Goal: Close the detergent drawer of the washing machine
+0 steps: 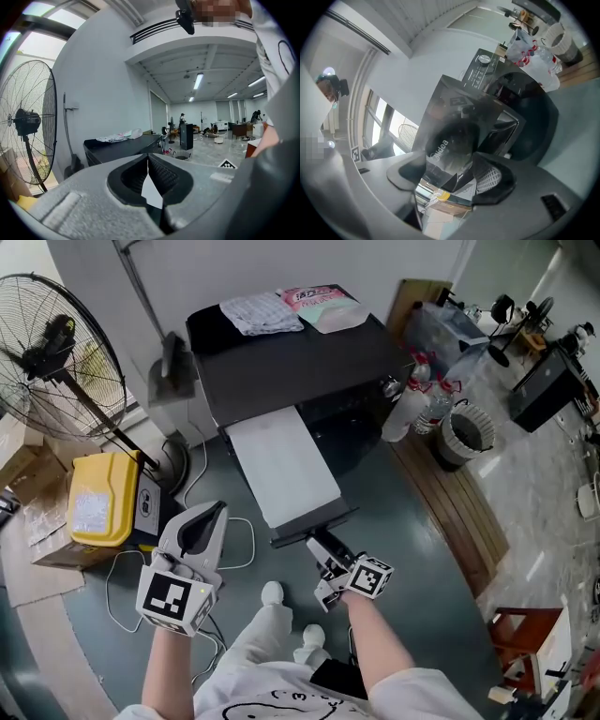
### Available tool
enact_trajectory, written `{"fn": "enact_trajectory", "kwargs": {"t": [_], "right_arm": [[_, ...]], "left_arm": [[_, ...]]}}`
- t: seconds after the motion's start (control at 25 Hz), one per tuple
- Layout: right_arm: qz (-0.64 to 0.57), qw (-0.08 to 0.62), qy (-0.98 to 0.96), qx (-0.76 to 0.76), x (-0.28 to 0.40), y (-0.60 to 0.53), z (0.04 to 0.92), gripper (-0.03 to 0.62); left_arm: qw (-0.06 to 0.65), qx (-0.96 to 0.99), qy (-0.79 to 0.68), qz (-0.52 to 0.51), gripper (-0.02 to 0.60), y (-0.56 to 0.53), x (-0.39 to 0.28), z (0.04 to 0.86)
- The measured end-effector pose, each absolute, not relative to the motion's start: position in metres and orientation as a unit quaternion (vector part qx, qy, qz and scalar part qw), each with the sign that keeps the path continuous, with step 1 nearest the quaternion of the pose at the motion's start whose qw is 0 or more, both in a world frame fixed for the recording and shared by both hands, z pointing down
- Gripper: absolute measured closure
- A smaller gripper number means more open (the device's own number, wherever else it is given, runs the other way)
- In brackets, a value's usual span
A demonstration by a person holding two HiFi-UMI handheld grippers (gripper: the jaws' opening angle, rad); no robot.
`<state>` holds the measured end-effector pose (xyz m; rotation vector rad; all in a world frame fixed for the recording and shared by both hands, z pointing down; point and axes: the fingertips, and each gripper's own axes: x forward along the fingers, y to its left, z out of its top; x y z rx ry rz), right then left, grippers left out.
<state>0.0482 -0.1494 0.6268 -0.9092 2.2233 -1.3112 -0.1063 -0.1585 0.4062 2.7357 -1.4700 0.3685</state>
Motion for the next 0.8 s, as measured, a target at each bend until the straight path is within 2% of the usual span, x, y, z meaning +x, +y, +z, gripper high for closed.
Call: {"fn": "enact_trajectory", "kwargs": {"t": [0.16, 0.8], "right_arm": [[-0.48, 0.231, 0.777, -0.334, 0.05, -0.15, 0.619, 0.303], [-0.492, 0.194, 0.771, -0.353, 0.039, -0.153, 0.604, 0.299]], "left_arm": [[0.011, 0.874, -0.473, 0.114, 0.565, -0.16, -0.109, 0.405], [0.003, 0.879, -0.464, 0.112, 0.565, -0.18, -0.112, 0.39]]}}
